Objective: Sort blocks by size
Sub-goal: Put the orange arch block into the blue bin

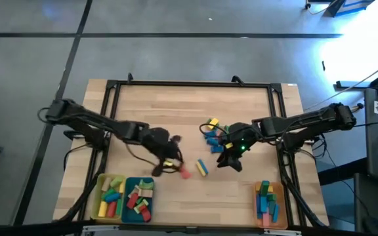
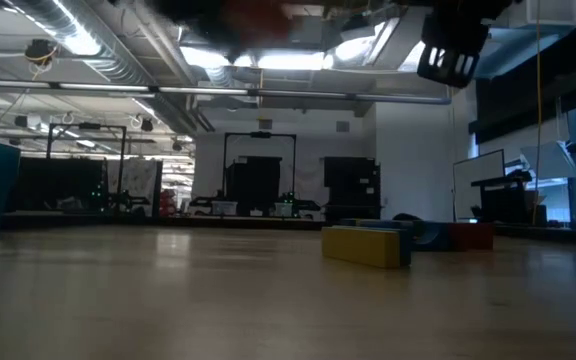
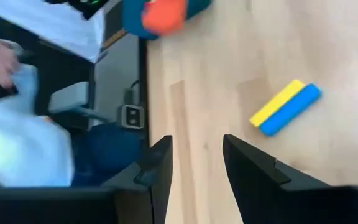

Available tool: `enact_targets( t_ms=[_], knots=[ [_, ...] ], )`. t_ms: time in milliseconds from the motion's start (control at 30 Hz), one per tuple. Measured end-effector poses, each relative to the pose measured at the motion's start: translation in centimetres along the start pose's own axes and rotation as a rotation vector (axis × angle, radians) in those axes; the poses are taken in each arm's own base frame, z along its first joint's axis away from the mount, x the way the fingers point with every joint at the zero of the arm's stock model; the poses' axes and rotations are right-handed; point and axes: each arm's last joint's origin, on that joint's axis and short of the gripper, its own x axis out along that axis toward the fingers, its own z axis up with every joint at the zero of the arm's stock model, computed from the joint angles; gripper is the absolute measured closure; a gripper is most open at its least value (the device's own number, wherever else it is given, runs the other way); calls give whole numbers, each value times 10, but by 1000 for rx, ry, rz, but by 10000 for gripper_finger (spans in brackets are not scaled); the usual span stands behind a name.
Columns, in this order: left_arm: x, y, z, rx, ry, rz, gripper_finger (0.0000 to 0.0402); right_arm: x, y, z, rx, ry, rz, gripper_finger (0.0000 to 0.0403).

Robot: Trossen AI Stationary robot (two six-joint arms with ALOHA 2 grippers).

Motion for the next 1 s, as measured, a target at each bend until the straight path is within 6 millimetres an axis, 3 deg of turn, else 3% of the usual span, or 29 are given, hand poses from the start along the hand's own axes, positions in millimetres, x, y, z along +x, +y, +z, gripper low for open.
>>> enact_targets(
  t_ms=[167,333,600,767,1000],
  knots=[
    [-44,-25,-20,-386,283,4,280,0,-2,-1,6,-14,-53,258],
    [-68,-53,-40,-674,528,58,277,1,-4,-1,5,-26,-90,258],
    [-65,-89,-52,-947,666,140,276,0,-4,-1,-42,-29,-98,258],
    [-58,-99,-60,-991,716,204,271,1,-4,-1,-41,-28,-98,258],
    [-43,-103,-68,-990,775,254,225,1,-5,-1,-41,-27,-99,258]
  ],
)
